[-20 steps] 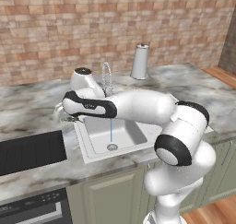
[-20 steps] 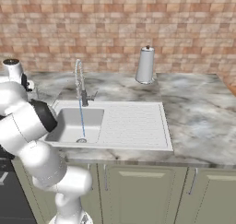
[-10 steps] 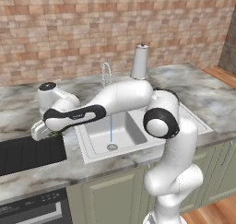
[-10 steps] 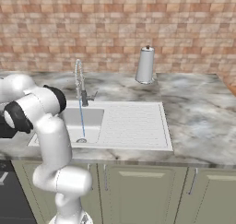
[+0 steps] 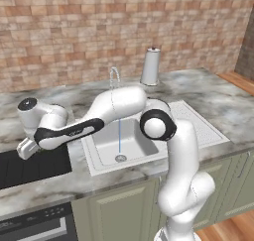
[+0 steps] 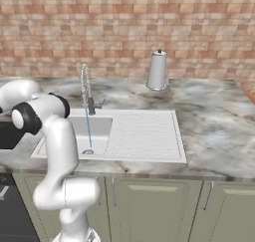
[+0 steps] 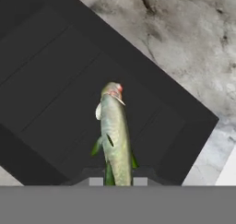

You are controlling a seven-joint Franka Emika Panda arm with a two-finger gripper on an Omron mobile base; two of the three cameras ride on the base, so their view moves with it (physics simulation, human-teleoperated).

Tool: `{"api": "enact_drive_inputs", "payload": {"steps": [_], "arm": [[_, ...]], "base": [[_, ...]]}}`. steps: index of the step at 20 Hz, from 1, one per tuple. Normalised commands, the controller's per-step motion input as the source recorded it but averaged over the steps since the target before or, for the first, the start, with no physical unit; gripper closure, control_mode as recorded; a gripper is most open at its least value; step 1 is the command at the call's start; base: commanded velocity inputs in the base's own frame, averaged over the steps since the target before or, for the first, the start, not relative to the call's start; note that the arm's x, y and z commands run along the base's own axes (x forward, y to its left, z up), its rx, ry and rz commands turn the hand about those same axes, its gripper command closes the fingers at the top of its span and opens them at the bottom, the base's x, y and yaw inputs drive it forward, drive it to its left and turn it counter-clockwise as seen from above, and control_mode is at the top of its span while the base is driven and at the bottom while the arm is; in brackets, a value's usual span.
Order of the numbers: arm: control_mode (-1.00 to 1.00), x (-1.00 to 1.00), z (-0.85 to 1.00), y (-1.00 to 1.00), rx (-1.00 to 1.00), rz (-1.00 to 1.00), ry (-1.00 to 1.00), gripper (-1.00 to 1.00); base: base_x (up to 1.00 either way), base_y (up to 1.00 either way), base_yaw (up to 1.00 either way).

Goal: Take the fish out of the fridge, briefly rinse it in the sink, and place it on the tray next to the sink.

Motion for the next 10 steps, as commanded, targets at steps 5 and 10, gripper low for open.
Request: {"api": "enact_drive_inputs", "payload": {"steps": [5,10], "arm": [[-1.00,0.21,-0.06,0.20,0.00,0.00,-0.02,-1.00],[-1.00,-0.01,0.00,-0.06,0.00,0.00,0.00,-1.00]], "base": [[0.00,0.00,0.00],[0.00,0.00,0.00]]}}
